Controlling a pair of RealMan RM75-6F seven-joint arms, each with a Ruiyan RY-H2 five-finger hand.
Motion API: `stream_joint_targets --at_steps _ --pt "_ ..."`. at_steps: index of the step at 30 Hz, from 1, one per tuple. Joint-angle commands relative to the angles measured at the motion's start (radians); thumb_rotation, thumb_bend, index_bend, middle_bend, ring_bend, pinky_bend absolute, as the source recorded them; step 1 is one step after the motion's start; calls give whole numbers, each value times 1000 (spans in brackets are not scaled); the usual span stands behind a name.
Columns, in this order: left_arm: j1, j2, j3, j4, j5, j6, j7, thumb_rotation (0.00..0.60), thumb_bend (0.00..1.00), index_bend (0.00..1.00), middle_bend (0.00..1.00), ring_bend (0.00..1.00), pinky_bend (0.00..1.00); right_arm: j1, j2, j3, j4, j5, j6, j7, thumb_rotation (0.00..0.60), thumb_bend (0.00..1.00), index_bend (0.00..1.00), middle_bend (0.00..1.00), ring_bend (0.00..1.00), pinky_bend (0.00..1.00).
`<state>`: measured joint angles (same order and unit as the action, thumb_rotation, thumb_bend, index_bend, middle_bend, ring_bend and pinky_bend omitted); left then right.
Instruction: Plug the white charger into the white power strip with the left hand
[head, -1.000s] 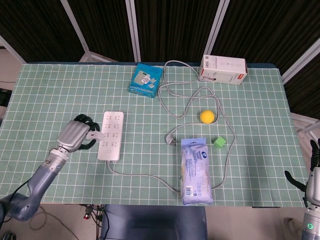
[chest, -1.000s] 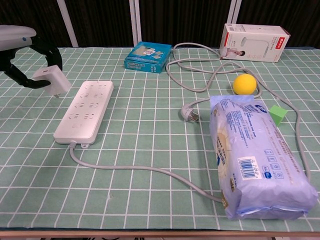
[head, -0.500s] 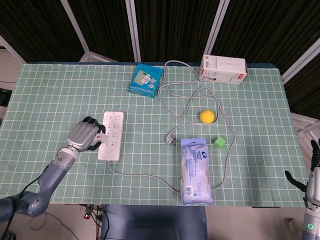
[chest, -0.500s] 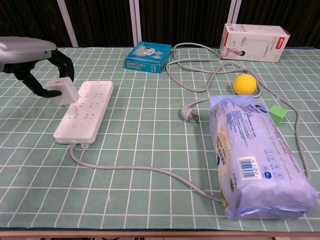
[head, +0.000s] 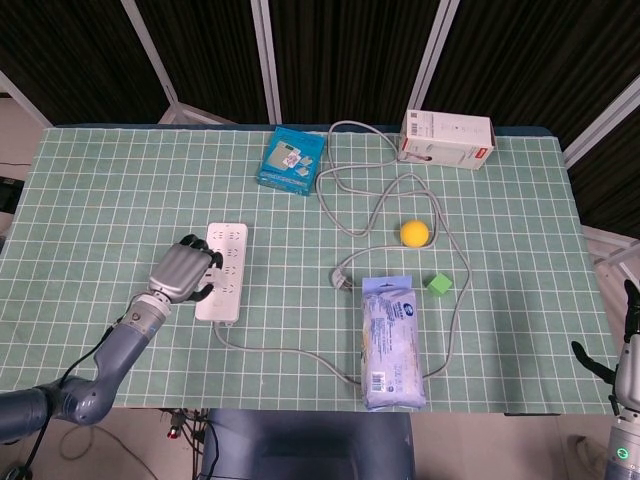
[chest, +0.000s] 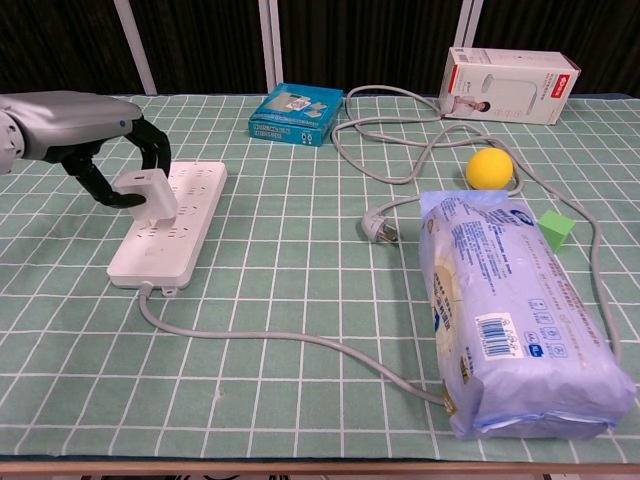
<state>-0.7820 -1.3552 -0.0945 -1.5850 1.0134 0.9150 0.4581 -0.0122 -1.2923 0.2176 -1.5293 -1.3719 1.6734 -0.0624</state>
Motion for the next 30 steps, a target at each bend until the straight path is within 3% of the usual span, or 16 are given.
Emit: stream_joint_targets --at_steps 1,30 --pt "-3 -4 3 3 -5 -5 7 600 387 567 566 233 166 1 -1 -1 2 -1 -1 -1 600 130 7 0 0 0" --pt "-17 -21 14 9 -9 -9 27 600 387 569 565 233 158 1 -8 -1 12 3 -3 -7 600 129 8 0 0 0"
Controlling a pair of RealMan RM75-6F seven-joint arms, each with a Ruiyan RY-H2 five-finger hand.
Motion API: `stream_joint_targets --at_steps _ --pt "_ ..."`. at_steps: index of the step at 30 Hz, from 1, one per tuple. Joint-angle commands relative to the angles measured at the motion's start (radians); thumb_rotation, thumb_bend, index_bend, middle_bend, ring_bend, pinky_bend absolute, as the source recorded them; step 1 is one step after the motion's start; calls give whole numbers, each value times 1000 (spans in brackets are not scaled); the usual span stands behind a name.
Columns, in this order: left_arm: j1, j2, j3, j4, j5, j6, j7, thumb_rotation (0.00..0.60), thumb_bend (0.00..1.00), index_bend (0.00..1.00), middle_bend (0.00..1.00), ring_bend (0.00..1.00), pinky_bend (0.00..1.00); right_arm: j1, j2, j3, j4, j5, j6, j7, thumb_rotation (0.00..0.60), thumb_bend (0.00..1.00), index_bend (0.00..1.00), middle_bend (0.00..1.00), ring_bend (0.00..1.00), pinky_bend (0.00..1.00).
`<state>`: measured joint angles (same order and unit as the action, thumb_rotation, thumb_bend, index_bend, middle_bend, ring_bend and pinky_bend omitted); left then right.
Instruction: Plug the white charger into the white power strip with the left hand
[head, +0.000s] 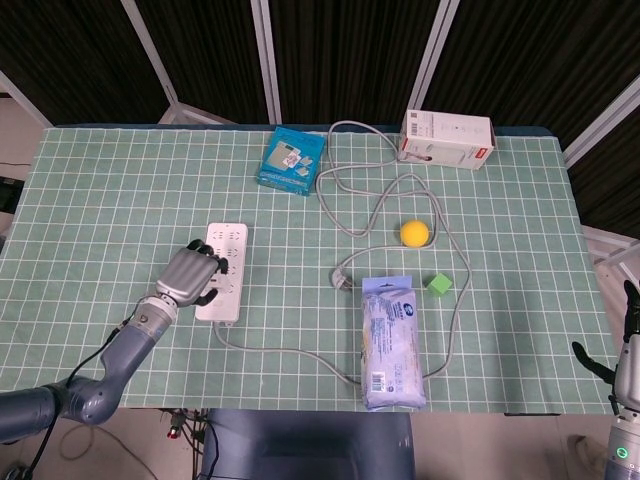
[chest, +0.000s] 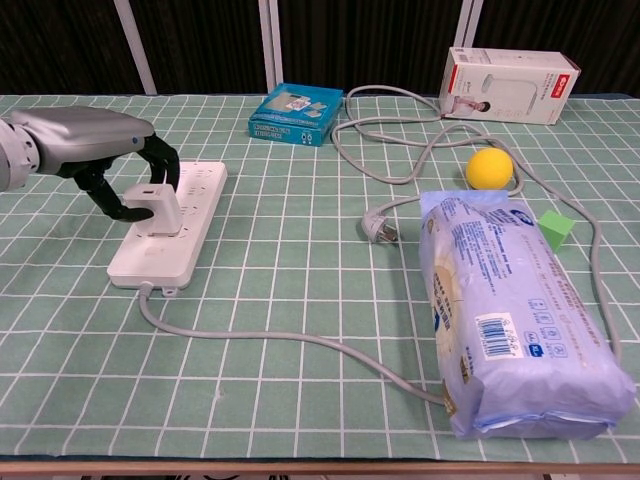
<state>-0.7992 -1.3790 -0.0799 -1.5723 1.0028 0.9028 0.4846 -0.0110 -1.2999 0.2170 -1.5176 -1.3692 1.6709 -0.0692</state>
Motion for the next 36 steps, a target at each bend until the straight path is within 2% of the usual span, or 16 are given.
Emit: stream_joint_targets --at_steps 1,36 --pt "0 5 -1 -7 3 4 1 600 387 569 565 233 158 0 -1 0 0 0 0 -1 600 129 8 0 0 0" --pt "-2 -22 12 31 3 -3 0 600 387 569 566 233 149 -4 1 1 -6 3 2 4 600 129 8 0 0 0"
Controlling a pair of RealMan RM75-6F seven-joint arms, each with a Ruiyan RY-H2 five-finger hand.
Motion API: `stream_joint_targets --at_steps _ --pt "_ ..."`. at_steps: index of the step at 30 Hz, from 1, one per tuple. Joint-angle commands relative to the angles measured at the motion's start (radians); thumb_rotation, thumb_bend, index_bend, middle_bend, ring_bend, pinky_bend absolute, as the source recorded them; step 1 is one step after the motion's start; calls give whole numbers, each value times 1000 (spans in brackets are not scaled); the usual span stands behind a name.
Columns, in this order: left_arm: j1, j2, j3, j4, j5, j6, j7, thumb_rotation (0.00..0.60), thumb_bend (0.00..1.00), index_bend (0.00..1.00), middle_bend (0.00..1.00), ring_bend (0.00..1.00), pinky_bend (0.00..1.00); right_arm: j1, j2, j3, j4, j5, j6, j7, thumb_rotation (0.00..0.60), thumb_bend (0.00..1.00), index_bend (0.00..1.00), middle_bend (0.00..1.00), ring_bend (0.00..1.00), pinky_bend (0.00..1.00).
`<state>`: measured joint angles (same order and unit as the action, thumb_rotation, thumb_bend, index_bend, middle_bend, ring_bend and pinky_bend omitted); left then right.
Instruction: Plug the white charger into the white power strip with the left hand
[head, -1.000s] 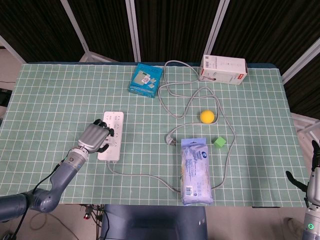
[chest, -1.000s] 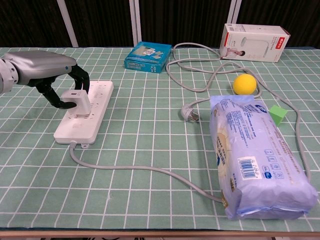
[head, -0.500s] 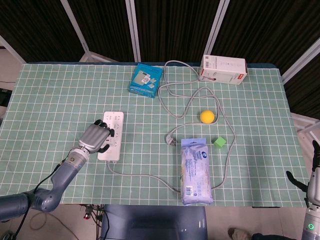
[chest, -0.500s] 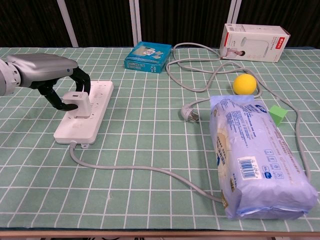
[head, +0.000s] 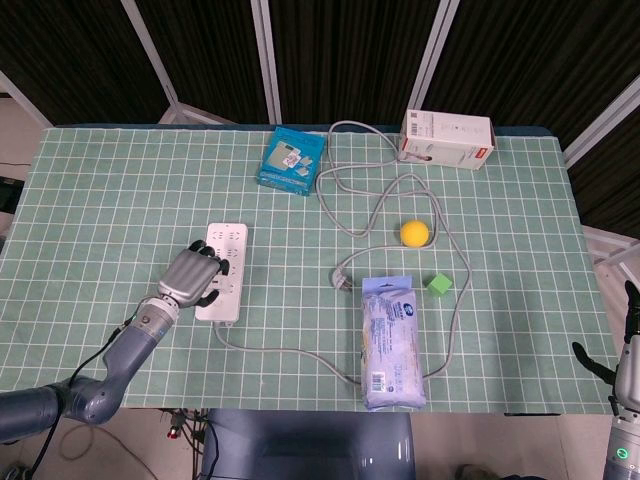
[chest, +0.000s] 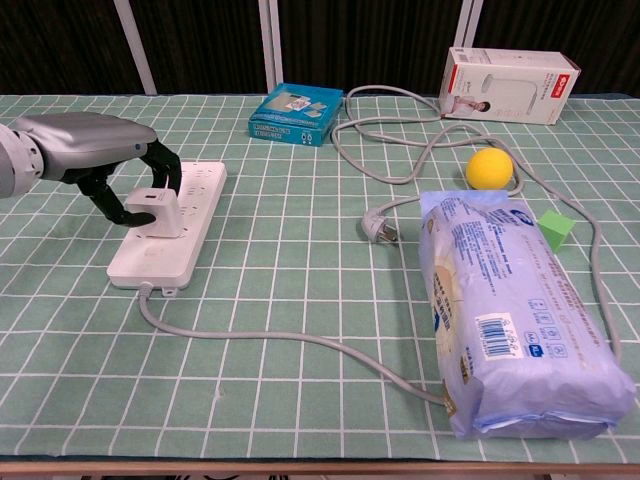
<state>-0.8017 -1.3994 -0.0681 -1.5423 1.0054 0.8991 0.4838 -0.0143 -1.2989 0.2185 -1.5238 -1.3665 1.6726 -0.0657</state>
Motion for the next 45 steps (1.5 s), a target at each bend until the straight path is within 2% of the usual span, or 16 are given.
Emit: stream_joint_targets --at_steps 1,22,24,26,29,33,36,40,45 --pt "0 -3 0 2 2 3 1 600 388 569 566 233 149 0 0 0 0 0 0 0 600 129 8 0 0 0" --pt "6 -32 4 38 8 7 4 600 394 581 578 233 149 -1 0 2 -1 1 2 3 600 130 7 0 0 0" --pt "5 -28 3 31 15 9 4 600 389 553 535 225 139 -2 0 1 -1 1 2 3 600 130 7 0 0 0" --pt "3 -18 4 19 20 3 4 600 380 471 425 187 109 -2 0 1 -1 0 2 2 600 130 8 0 0 0" --pt "-5 6 11 2 7 -27 14 600 347 320 218 76 43 -2 1 0 -2 1 0 2 600 130 8 0 0 0" --pt "-30 45 28 -33 -39 -67 73 600 303 207 42 0 1 -2 4 -1 -6 3 -3 -2 600 130 8 0 0 0" --pt "-41 60 31 -55 -67 -56 112 600 293 173 2 0 0 -3 6 -4 -9 4 -7 -8 600 129 8 0 0 0" --pt "-45 64 30 -75 -81 -20 146 600 293 153 0 0 0 -3 8 -4 -14 6 -8 -13 600 129 8 0 0 0" --pt "-33 85 12 -119 -23 33 116 600 293 152 0 0 11 -4 9 -5 -15 7 -7 -16 600 129 9 0 0 0"
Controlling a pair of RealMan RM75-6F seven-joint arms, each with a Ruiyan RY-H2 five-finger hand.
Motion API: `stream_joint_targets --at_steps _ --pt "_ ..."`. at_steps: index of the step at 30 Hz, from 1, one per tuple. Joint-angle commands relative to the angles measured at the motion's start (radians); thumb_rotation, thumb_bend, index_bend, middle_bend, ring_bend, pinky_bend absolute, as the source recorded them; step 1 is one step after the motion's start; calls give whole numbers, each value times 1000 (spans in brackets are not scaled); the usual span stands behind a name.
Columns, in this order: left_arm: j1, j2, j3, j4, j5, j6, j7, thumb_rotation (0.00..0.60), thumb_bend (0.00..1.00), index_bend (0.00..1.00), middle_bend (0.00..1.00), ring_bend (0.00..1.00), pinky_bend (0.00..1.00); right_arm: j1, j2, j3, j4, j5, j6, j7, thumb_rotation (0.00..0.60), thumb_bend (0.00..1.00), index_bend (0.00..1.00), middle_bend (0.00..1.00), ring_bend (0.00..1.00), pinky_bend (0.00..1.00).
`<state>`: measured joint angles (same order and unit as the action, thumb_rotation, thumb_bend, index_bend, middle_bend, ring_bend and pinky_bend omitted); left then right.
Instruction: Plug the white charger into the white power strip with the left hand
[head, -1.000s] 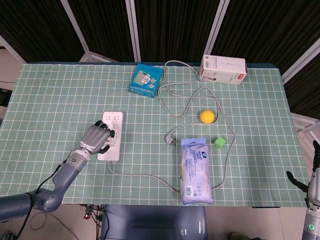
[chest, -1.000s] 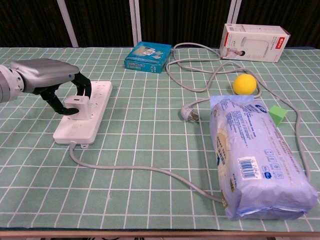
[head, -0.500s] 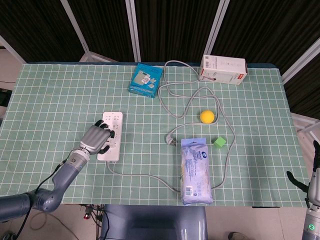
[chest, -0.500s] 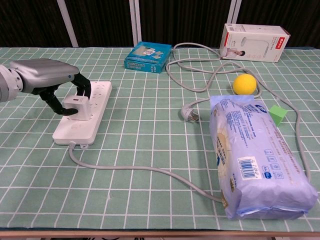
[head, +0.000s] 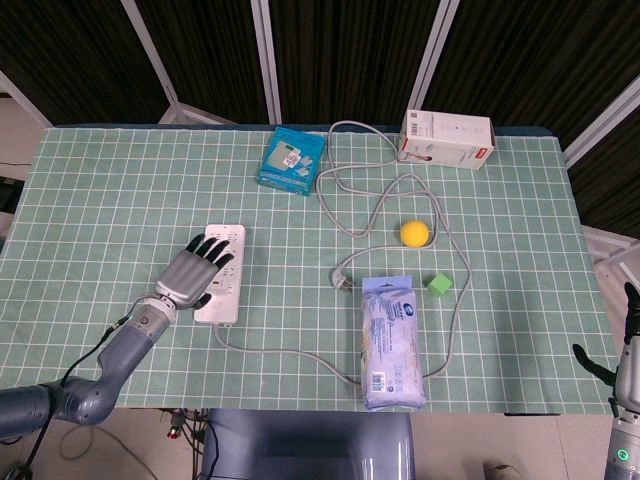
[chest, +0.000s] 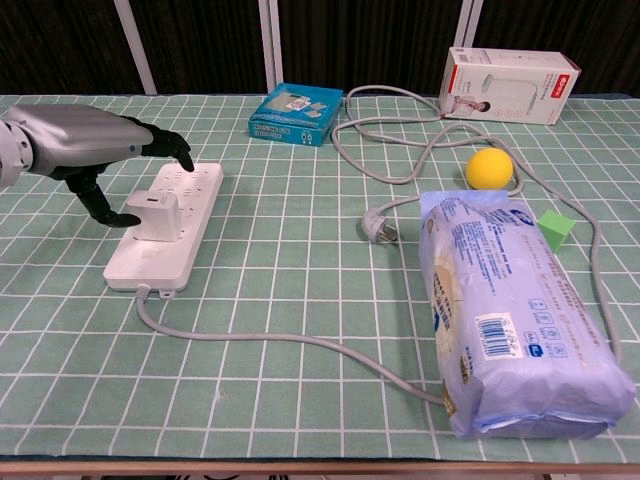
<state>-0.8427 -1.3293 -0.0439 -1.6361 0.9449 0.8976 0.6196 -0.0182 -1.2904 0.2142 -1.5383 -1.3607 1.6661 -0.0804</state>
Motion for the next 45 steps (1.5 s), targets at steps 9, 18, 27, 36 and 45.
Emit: stream_joint_targets --at_steps 9,18,27,36,45 --pt "78 92 -67 -139 272 173 -284 600 295 204 148 74 188 1 1 -8 -1 -10 -1 -16 600 130 11 0 0 0" --pt "160 -40 -97 31 498 314 -985 600 706 628 669 584 703 -2 -2 -2 -2 -7 8 -4 600 130 11 0 0 0" --pt "151 -132 -59 206 566 221 -1642 600 946 837 864 751 929 -3 -4 1 -1 -5 9 7 600 129 11 0 0 0" --pt "124 -217 17 417 677 208 -2038 600 994 866 918 804 982 -4 -3 4 -4 2 7 11 600 130 12 0 0 0" --pt "98 -265 86 575 761 249 -2257 600 998 872 920 809 986 -6 -2 7 -7 9 5 14 600 129 11 0 0 0"
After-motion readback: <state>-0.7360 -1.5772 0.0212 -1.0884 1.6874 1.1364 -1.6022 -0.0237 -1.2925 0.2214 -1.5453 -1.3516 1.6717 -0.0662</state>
